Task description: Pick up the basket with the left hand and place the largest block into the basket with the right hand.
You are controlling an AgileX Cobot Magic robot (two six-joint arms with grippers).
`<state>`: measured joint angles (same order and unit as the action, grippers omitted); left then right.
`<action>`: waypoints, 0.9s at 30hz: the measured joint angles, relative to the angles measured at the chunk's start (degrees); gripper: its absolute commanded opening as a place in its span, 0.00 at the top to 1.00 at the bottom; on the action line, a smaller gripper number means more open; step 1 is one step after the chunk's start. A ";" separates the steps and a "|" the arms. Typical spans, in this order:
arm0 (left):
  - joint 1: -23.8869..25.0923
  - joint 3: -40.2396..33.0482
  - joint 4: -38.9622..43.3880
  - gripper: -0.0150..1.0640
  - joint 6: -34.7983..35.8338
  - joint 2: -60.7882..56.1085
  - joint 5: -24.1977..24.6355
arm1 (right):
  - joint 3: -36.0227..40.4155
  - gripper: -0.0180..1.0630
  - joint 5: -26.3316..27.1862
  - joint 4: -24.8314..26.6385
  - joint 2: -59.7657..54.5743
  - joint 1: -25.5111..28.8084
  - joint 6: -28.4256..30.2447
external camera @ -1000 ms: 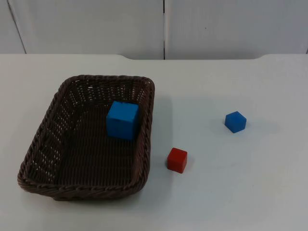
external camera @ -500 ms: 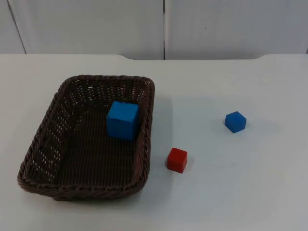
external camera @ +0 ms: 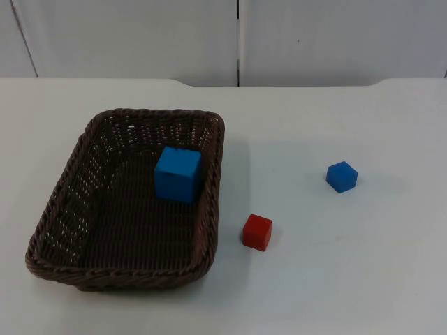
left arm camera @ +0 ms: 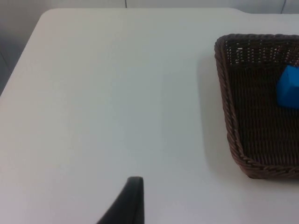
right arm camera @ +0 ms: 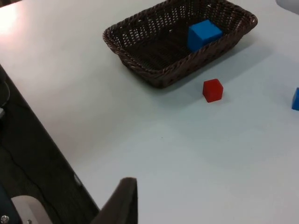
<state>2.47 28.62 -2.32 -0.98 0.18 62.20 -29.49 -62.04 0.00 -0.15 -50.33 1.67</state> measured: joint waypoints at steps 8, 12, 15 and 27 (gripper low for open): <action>0.00 0.00 0.00 0.01 -0.11 0.00 0.00 | 0.00 0.01 0.00 -0.61 0.00 0.00 0.85; 0.00 0.00 0.00 0.01 -0.11 0.00 0.00 | 0.00 0.01 0.00 -0.61 0.00 0.00 0.85; 0.00 0.00 0.00 0.01 -0.11 0.00 0.00 | 0.00 0.01 0.00 -0.61 0.00 0.00 0.85; 0.00 0.00 0.00 0.01 -0.11 0.00 0.00 | 0.00 0.01 0.00 -0.61 0.00 0.00 0.85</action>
<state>2.47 28.62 -2.32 -1.09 0.18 62.20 -29.49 -62.04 -0.61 -0.15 -50.33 2.51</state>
